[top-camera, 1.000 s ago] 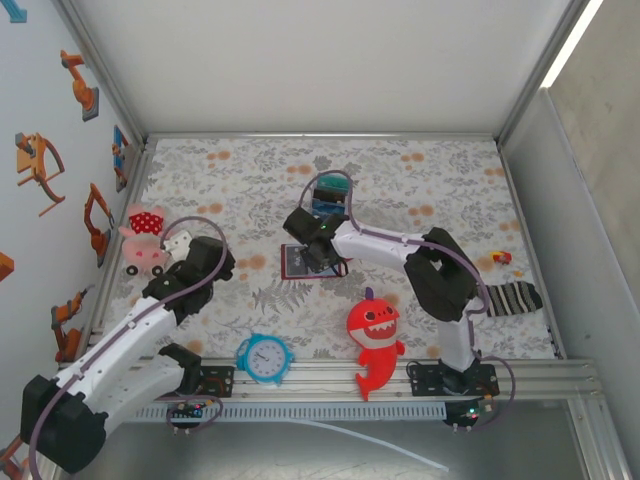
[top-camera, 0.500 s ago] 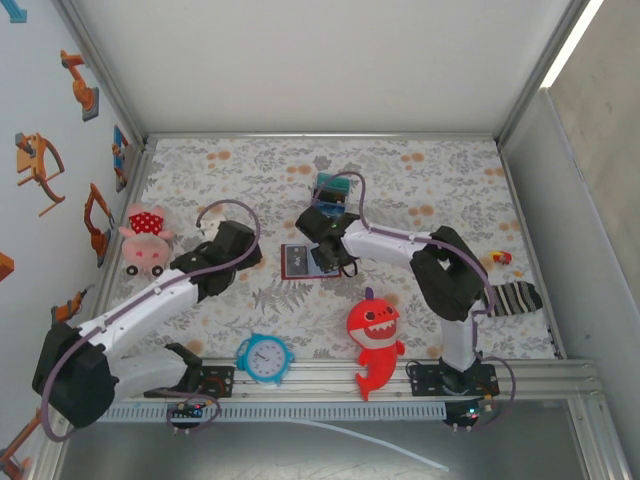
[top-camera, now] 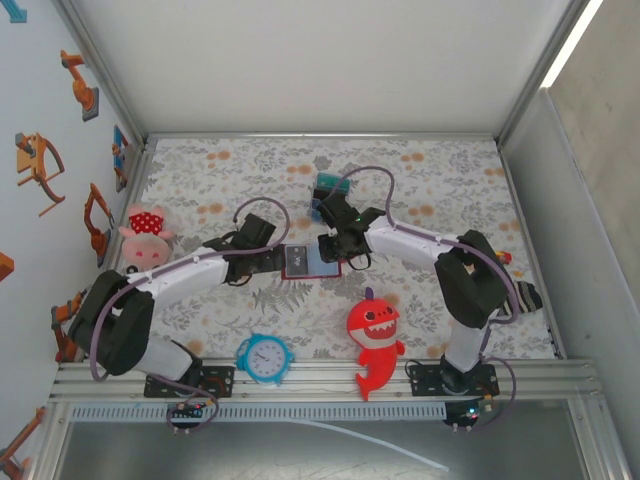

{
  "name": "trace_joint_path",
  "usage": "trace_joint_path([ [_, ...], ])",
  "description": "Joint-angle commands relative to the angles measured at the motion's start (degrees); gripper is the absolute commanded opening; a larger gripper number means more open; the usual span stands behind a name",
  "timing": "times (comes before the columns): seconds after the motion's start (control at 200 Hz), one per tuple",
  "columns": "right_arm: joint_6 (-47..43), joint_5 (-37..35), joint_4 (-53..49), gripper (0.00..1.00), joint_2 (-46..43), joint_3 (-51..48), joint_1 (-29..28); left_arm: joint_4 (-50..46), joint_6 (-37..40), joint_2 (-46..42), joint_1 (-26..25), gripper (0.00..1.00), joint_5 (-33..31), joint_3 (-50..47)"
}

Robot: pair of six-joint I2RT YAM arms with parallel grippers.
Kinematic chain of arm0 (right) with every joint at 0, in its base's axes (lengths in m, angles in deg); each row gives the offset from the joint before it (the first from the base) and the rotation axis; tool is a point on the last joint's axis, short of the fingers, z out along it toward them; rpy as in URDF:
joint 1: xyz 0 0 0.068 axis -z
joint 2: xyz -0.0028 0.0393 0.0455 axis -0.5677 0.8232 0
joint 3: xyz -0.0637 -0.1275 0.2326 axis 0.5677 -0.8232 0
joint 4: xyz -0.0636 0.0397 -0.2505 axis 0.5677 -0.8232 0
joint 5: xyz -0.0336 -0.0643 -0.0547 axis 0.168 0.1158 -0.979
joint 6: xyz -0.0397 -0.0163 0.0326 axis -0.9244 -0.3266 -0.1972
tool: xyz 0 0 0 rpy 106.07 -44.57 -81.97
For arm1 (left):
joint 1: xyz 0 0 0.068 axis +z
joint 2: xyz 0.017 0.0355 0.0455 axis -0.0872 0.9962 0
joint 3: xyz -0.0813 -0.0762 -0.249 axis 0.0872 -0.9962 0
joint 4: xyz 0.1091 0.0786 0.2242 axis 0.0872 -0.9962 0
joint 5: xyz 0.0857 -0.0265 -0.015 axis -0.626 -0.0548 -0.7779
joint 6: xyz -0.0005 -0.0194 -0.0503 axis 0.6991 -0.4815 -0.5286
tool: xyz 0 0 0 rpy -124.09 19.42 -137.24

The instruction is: Take the credit cards out of the card holder

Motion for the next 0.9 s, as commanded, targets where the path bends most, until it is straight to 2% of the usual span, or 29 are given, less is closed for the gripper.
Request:
trace_joint_path([
  [0.0, 2.71, 7.47, 5.05, 0.22, -1.45, -1.88, 1.26, 0.88, 2.64, 2.01, -0.42, 0.97, 2.33, 2.07],
  [0.27, 3.00, 11.53, 6.51, 0.18, 1.22, -1.05, 1.49, 0.97, 3.21, 5.75, -0.97, 0.97, 2.26, 2.99],
  [0.566, 4.66, 16.26, 9.83, 0.20, 3.87, -0.47, 1.49, 1.78, 3.62, 9.26, -1.34, 0.97, 3.38, 3.94],
  [0.896, 6.47, 20.41, 13.55, 0.20, 6.15, -0.60, 1.49, 1.29, 2.39, 8.99, -1.40, 0.97, 2.94, 2.45],
])
